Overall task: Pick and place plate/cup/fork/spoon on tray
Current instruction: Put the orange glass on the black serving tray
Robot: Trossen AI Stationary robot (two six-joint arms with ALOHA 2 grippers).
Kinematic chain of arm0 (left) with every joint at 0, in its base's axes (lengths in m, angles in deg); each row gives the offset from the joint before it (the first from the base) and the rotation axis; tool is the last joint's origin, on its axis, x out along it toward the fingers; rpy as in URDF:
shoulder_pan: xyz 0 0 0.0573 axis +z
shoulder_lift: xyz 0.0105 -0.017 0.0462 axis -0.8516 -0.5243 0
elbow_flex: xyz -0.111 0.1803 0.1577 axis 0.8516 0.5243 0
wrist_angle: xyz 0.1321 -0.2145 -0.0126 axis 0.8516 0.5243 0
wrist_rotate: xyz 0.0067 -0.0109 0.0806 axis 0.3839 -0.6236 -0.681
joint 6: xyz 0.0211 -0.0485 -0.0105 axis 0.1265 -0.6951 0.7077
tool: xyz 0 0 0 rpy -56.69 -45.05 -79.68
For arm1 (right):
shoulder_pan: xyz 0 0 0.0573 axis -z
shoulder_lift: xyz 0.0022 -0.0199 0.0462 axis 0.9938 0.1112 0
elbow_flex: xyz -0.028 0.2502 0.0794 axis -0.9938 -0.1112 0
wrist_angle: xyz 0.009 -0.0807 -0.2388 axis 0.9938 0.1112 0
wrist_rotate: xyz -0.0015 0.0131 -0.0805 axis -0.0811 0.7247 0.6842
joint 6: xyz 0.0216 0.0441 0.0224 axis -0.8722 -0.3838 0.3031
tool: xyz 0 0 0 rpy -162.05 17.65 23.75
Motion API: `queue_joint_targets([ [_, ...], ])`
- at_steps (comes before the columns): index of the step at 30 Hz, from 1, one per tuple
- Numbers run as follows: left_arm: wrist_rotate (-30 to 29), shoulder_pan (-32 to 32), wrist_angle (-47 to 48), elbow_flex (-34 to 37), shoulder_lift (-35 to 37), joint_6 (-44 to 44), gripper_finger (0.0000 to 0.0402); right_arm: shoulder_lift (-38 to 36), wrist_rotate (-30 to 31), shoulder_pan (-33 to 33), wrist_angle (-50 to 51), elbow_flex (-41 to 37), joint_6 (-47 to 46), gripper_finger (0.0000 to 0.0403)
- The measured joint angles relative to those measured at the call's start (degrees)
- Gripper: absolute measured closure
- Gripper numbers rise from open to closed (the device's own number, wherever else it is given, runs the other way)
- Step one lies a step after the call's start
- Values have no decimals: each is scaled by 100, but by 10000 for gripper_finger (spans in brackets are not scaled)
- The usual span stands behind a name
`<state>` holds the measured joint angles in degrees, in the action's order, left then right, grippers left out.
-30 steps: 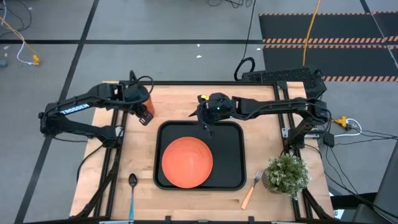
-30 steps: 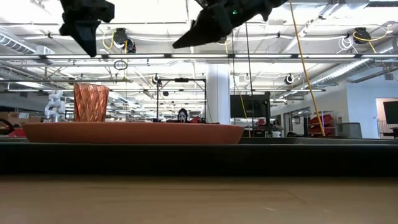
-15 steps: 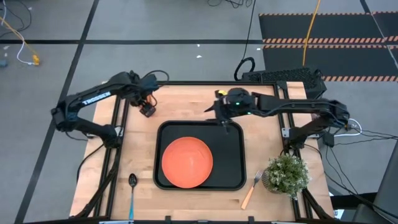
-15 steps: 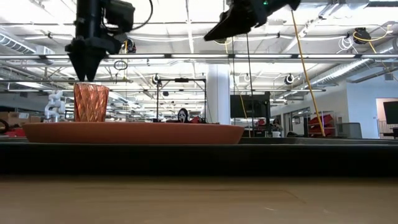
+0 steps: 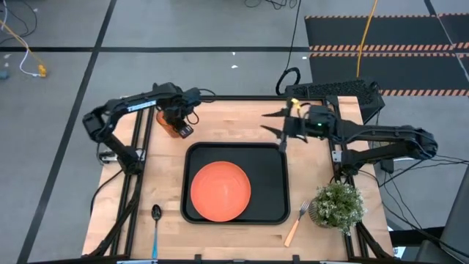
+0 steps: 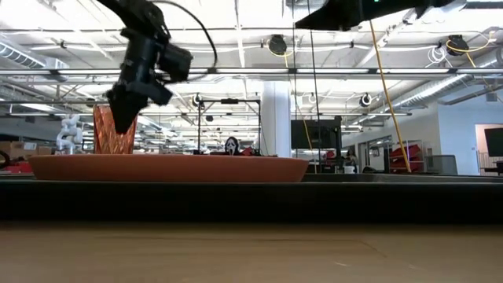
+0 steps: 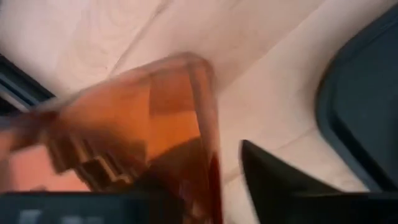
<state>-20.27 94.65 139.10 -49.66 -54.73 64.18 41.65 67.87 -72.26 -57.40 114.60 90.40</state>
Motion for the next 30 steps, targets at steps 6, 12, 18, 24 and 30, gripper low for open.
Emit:
queue_joint_targets([
  [6, -10, 15, 99, -87, -239, 140, 385, -560, 68, 31, -80, -226, -139, 248],
  [12, -4, 2, 660, -1197, -231, 121, 392, -758, 74, 29, -42, -439, -342, 248],
  [18, 694, -509, 114, -2714, -226, 88, 391, -846, 93, 31, 66, -558, -710, 248],
  [24, 1141, -1488, -755, -3568, -329, 10, 393, -1083, 1071, -14, 918, -566, -957, 248],
  [30, 1138, -2503, -817, -4120, -1249, -27, 389, -1738, 2014, -19, 1559, -563, -1388, 248],
])
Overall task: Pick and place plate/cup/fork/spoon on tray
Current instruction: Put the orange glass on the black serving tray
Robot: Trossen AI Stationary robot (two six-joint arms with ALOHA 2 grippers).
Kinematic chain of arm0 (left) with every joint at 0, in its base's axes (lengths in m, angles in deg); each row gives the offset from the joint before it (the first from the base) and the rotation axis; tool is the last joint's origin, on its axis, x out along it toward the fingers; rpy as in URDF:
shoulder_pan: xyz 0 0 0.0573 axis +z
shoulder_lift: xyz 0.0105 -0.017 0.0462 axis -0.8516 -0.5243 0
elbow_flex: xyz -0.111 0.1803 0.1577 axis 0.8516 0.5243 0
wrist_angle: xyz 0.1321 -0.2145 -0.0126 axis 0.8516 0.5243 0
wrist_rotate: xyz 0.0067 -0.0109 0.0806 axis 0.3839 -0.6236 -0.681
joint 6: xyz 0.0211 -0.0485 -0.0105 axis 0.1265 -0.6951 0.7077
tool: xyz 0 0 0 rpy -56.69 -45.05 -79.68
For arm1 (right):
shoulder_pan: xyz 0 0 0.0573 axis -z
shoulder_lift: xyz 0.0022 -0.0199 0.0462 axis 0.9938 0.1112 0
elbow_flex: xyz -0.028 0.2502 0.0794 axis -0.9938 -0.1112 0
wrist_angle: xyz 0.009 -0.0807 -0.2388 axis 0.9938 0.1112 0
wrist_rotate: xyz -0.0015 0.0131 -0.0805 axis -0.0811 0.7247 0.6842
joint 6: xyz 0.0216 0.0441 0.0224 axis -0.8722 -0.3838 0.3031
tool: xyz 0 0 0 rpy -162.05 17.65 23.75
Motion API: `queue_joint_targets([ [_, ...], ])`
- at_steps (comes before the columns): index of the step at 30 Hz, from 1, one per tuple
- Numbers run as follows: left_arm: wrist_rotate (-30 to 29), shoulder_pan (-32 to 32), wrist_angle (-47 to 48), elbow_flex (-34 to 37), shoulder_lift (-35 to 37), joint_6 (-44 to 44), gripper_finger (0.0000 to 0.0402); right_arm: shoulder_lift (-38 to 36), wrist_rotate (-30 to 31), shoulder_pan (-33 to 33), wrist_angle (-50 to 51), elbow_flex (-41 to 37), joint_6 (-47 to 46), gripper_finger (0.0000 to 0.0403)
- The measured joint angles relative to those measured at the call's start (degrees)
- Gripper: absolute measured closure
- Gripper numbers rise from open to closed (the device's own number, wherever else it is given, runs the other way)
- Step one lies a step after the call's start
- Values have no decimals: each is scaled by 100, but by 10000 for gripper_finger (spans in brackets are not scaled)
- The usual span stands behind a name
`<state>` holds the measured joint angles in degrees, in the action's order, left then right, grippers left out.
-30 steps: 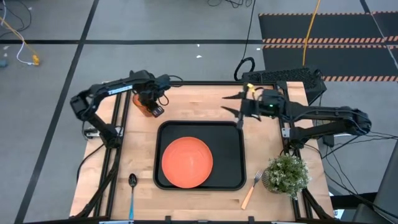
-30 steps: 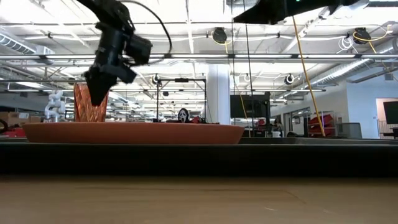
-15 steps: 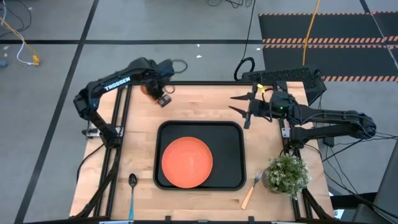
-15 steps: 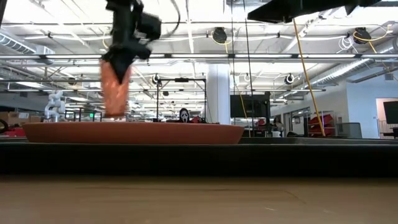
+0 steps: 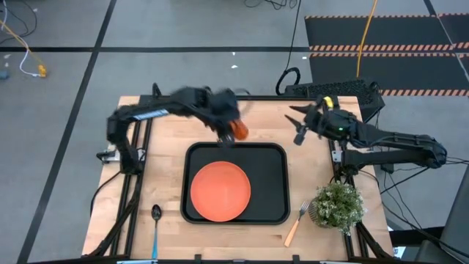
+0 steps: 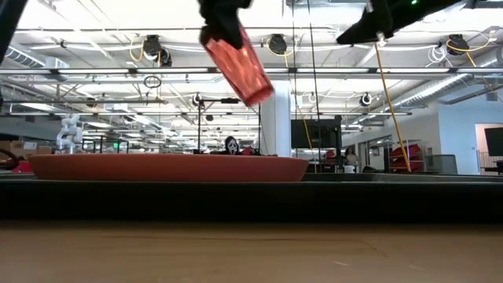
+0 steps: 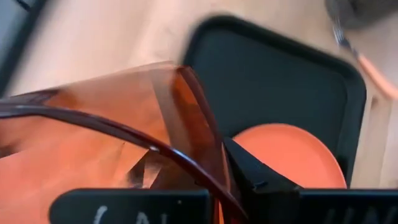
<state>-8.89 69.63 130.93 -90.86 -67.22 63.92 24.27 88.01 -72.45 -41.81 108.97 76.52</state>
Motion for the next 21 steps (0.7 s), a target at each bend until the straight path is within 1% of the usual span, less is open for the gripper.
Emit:
queue_joint_targets([
  [5, -2, -482, 392, -739, -1050, 116, 388, -667, -8, -1, 280, 2, -410, 248],
  [9, -180, -571, 833, -1609, -1746, 165, 387, -1058, -7, -1, 626, 2, -545, 248],
  [13, -207, -573, 1010, -2426, -2290, 236, 386, -1248, -9, -1, 800, 2, -589, 248],
  [15, -148, -571, 810, -2335, -2294, 402, 386, -1283, -9, -1, 878, 2, -589, 248],
  [21, -133, -624, 844, -2345, -2347, 520, 386, -1289, -10, -1, 906, 2, -515, 248],
])
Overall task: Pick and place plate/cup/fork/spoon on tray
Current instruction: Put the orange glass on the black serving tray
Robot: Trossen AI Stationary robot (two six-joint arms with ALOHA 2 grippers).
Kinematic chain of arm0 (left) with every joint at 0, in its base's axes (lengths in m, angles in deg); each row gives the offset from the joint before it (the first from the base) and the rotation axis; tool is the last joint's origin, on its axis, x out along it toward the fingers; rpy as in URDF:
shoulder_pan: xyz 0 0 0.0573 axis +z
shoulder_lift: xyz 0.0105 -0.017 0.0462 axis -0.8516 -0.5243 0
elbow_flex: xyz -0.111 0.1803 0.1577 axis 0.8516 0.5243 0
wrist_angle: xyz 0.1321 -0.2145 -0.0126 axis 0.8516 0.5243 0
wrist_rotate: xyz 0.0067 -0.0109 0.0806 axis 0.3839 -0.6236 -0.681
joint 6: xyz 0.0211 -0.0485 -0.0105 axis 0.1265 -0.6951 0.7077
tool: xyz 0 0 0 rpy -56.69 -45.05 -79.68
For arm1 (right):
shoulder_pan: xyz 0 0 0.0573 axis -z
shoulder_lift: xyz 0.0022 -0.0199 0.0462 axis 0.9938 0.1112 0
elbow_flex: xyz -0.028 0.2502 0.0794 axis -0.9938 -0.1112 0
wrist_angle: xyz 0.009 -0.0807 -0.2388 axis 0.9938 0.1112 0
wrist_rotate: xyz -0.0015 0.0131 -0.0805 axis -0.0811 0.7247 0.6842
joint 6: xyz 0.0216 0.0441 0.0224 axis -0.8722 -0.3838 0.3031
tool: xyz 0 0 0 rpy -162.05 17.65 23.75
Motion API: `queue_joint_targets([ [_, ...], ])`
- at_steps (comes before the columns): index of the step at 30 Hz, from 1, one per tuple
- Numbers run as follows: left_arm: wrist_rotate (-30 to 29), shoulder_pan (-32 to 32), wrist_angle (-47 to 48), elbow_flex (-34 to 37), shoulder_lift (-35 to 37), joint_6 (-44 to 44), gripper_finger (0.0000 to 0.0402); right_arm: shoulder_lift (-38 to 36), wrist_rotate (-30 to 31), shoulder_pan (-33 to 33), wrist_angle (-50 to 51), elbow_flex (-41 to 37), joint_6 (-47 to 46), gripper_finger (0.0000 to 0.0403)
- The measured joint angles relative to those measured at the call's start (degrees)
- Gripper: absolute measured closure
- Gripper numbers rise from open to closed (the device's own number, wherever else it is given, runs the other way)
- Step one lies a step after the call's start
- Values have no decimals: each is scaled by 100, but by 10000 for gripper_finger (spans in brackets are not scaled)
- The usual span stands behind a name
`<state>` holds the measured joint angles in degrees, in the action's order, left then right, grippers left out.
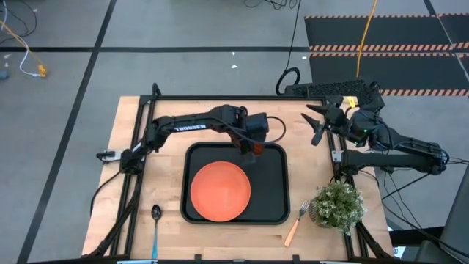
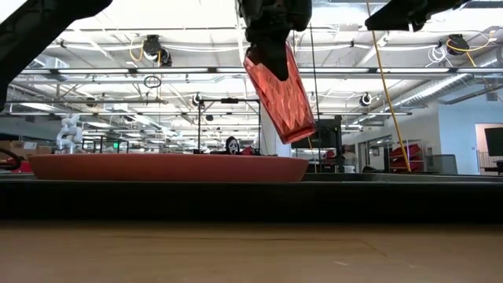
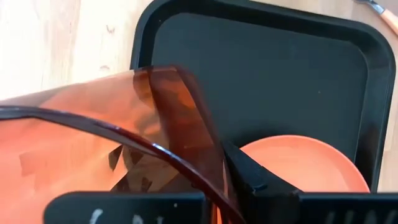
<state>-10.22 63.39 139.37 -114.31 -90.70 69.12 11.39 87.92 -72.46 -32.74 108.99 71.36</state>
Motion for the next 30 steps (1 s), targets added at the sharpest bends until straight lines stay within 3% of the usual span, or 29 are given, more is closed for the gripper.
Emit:
queue_joint_targets([
  [9, -220, -287, 398, 33, -223, 308, 385, 35, -2, 0, -61, 0, 32, 248],
  [30, -199, -437, 176, 37, -678, 613, 384, 555, -11, 0, -66, 2, 100, 248],
])
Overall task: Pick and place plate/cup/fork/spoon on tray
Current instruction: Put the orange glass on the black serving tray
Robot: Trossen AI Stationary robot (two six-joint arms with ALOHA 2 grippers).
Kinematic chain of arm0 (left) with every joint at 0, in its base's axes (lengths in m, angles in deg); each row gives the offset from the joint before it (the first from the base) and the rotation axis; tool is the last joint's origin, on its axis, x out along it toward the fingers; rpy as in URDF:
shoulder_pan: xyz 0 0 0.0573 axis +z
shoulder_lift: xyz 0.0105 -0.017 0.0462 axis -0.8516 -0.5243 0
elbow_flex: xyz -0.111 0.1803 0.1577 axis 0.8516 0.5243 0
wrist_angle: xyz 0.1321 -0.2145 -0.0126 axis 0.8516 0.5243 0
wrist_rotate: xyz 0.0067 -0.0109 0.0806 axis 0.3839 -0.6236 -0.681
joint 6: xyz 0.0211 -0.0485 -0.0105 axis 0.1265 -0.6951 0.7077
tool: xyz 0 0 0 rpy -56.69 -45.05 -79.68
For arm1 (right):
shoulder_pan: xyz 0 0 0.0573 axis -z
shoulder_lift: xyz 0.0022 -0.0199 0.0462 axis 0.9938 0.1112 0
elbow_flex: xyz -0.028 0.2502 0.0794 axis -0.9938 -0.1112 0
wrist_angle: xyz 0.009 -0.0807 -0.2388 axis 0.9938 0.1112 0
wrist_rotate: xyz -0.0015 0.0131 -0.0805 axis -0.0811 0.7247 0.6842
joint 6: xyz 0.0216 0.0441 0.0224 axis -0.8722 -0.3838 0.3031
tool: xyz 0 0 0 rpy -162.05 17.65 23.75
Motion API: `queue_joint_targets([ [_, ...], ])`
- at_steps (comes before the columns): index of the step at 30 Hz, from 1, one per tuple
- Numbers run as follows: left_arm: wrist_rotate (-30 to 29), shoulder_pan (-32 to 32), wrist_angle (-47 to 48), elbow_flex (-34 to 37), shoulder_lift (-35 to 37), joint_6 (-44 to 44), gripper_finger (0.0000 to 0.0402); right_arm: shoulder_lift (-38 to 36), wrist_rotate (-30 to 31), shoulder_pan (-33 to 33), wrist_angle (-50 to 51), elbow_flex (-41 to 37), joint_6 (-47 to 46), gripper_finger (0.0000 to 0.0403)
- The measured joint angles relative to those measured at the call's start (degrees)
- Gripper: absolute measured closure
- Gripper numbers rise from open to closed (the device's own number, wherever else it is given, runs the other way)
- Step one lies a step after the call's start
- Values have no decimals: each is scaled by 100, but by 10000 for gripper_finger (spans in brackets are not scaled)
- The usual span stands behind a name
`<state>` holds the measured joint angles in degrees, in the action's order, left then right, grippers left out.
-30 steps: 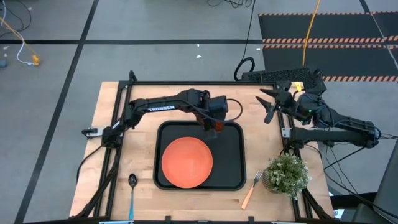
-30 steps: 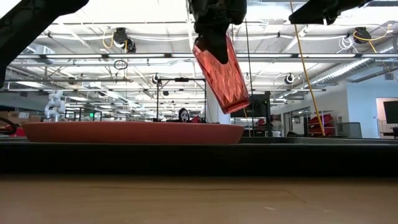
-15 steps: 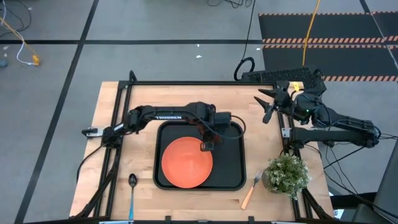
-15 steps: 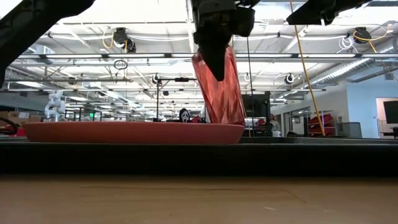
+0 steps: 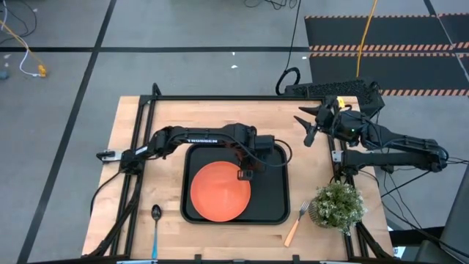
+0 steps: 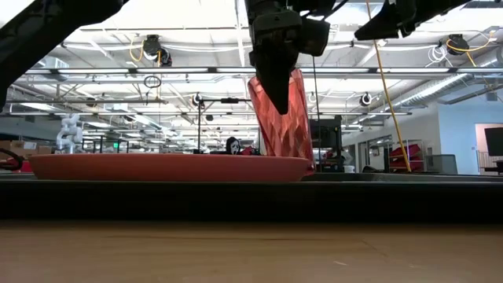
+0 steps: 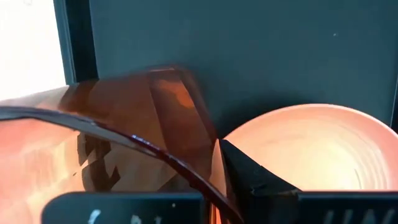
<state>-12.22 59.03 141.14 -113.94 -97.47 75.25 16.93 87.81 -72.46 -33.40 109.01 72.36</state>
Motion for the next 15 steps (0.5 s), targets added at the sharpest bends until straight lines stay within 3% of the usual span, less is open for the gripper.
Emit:
queue_joint_targets([
  [4, -14, 0, -3, 0, 0, -23, 369, 25, 0, 0, 0, 0, 0, 248],
  [15, -26, 0, -44, 0, 4, -45, 250, 27, 0, 0, 0, 0, 0, 248],
])
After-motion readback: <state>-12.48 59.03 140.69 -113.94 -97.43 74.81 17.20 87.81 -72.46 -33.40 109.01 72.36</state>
